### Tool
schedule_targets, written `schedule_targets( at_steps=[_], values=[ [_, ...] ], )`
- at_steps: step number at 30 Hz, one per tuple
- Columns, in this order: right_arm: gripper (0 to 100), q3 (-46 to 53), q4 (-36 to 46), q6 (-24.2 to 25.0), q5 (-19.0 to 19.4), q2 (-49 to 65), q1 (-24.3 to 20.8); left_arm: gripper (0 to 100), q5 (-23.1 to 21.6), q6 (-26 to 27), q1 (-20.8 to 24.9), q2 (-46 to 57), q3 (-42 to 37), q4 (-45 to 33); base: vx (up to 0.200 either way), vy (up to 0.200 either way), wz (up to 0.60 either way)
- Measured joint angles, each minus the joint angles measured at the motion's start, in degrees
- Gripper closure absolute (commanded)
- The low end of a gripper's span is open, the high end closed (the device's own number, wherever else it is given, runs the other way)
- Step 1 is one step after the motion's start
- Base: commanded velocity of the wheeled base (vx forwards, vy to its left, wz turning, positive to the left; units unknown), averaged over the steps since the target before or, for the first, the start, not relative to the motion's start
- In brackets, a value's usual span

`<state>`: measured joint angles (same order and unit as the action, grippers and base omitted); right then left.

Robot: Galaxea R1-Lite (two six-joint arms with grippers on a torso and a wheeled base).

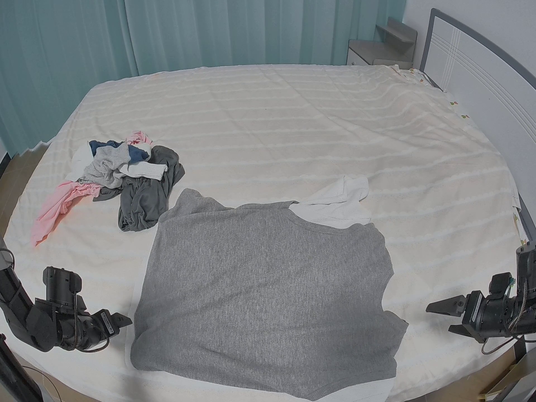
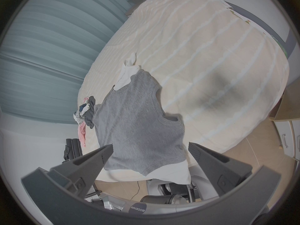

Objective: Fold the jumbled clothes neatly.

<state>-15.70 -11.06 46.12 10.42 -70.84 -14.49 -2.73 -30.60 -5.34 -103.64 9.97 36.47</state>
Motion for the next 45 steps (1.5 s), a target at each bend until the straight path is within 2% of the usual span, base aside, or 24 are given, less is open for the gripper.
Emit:
schedule_targets(
  at_steps=[3,8,18,32,40,45],
  values=[
    [0,1.73,0.0,0.02,-0.02,1.18,0.13,0,-0.11,-2.97,0.28,2.52,-0.35,-4.07,0.0,0.0,0.0],
    [0,4.66,0.15,0.09,-0.05,3.69,0.39,0,0.0,-6.13,0.55,5.22,-0.39,-5.35,0.0,0.0,0.0],
    [0,6.72,0.33,0.09,-0.06,6.45,0.46,0,0.39,-9.44,1.93,5.63,-0.91,-5.57,-0.2,0.0,0.0],
    [0,8.62,0.37,0.09,-0.06,8.11,0.44,0,0.41,-13.82,7.38,4.43,-1.62,-5.3,-0.2,0.0,0.0],
    [0,10.61,0.39,-0.05,-0.11,9.22,0.44,0,0.44,-17.9,10.7,3.95,-1.6,-4.64,0.0,0.0,0.0],
    [0,11.74,0.39,-0.06,-0.24,10.26,0.46,0,0.88,-19.37,11.62,2.44,-0.91,0.01,0.0,0.0,0.0]
  ],
)
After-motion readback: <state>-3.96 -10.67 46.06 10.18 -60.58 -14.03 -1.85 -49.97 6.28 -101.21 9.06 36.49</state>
